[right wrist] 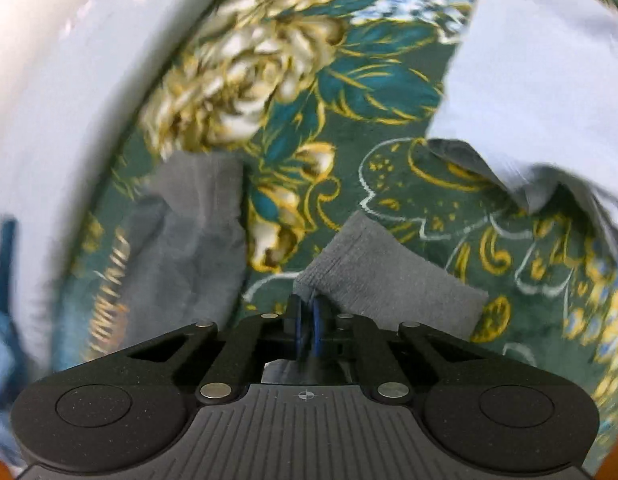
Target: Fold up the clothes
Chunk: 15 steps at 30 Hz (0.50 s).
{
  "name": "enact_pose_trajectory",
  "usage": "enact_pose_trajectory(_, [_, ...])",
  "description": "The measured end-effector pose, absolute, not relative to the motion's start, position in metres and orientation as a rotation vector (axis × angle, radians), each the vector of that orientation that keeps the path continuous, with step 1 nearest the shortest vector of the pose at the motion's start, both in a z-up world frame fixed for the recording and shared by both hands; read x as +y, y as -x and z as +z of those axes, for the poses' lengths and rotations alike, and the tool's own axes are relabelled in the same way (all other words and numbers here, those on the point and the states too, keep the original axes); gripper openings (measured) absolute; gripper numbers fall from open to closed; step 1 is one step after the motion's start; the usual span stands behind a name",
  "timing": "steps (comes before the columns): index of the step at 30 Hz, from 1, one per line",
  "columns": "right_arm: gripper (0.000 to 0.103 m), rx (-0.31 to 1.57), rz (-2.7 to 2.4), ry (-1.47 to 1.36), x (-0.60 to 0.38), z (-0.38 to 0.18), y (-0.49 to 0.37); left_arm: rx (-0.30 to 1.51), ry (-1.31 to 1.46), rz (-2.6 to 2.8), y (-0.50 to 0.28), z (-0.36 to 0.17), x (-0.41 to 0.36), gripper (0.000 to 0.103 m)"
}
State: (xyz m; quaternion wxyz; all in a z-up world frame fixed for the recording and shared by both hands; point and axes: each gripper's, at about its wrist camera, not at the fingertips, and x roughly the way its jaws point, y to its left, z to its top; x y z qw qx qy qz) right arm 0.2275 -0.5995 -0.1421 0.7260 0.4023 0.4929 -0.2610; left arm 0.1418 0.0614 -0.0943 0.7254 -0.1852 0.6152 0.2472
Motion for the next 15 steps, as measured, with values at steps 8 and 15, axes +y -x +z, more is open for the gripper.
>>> enact_pose_trajectory(8, [0.038, 0.941, -0.537, -0.799, -0.607, -0.095, -0.164, 1.35, 0.484, 0.655, -0.11, -0.1, 0.075, 0.08])
enact_pose_trajectory(15, [0.039, 1.038, -0.605, -0.978, -0.61, -0.149, -0.113, 1.372, 0.697, 0.696, -0.079, -0.122, 0.082, 0.08])
